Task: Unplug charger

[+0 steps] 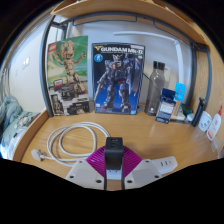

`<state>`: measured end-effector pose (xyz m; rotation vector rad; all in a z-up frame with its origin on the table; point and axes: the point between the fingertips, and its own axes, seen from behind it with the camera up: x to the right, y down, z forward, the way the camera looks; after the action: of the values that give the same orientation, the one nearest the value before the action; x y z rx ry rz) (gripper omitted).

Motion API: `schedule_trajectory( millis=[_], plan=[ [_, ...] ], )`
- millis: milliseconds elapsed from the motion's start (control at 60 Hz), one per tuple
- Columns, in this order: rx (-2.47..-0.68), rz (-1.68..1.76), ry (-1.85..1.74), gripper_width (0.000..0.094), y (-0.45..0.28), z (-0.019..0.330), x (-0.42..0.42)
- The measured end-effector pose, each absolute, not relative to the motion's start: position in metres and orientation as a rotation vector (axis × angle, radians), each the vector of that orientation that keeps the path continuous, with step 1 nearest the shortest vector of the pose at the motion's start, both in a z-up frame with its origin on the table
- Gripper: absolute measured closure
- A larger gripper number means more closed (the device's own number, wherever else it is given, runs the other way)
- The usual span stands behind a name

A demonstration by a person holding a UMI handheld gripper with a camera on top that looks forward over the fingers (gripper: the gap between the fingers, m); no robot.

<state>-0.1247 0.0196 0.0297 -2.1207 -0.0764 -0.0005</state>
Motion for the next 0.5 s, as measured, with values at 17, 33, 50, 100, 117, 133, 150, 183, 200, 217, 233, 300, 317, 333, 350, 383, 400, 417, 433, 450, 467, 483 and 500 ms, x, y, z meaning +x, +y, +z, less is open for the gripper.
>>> schedule_trajectory(
  millis=[17,33,50,100,117,133,150,183,200,217,233,300,317,333,350,383,400,417,433,450,467,483,500],
  plan=[
    [-2.129,-0.003,-0.072,0.0747,0.019,0.029,-0.125],
    [-2.135,-0.006,-0.071,0.0768,0.019,0.030,-0.124],
    [-2.137,-0.007,-0.070,0.0777,0.019,0.031,-0.124],
    [-2.138,0.013,-0.066,0.0818,0.022,0.044,-0.125],
    [-2.120,0.028,-0.056,0.0819,0.026,0.055,-0.126],
    [-2.095,0.046,-0.043,0.0815,0.031,0.069,-0.127],
    [-2.061,0.059,-0.034,0.0828,0.038,0.088,-0.127],
    [-1.980,0.060,-0.037,0.0828,0.053,0.131,-0.126],
    [-1.939,0.054,-0.046,0.0829,0.062,0.156,-0.125],
    [-1.904,0.049,-0.058,0.0829,0.067,0.179,-0.122],
    [-1.881,0.054,-0.069,0.0828,0.068,0.198,-0.119],
    [-1.811,0.066,-0.087,0.0831,0.077,0.259,-0.103],
    [-1.803,0.058,-0.084,0.0830,0.082,0.271,-0.097],
    [-1.806,0.054,-0.075,0.0829,0.081,0.281,-0.087],
    [-1.805,0.050,-0.065,0.0829,0.080,0.289,-0.078],
    [-1.808,0.038,-0.047,0.0830,0.076,0.300,-0.057],
    [-1.815,0.030,-0.041,0.0830,0.074,0.303,-0.047],
    [-1.821,0.019,-0.035,0.0830,0.071,0.303,-0.037],
    [-1.833,0.007,-0.027,0.0830,0.071,0.303,-0.026],
    [-1.844,-0.005,-0.020,0.0830,0.068,0.303,-0.015],
    [-1.855,-0.018,-0.011,0.0830,0.065,0.300,-0.003],
    [-1.868,-0.032,-0.005,0.0830,0.062,0.297,0.008],
    [-1.886,-0.048,-0.002,0.0830,0.059,0.291,0.019]
  ],
)
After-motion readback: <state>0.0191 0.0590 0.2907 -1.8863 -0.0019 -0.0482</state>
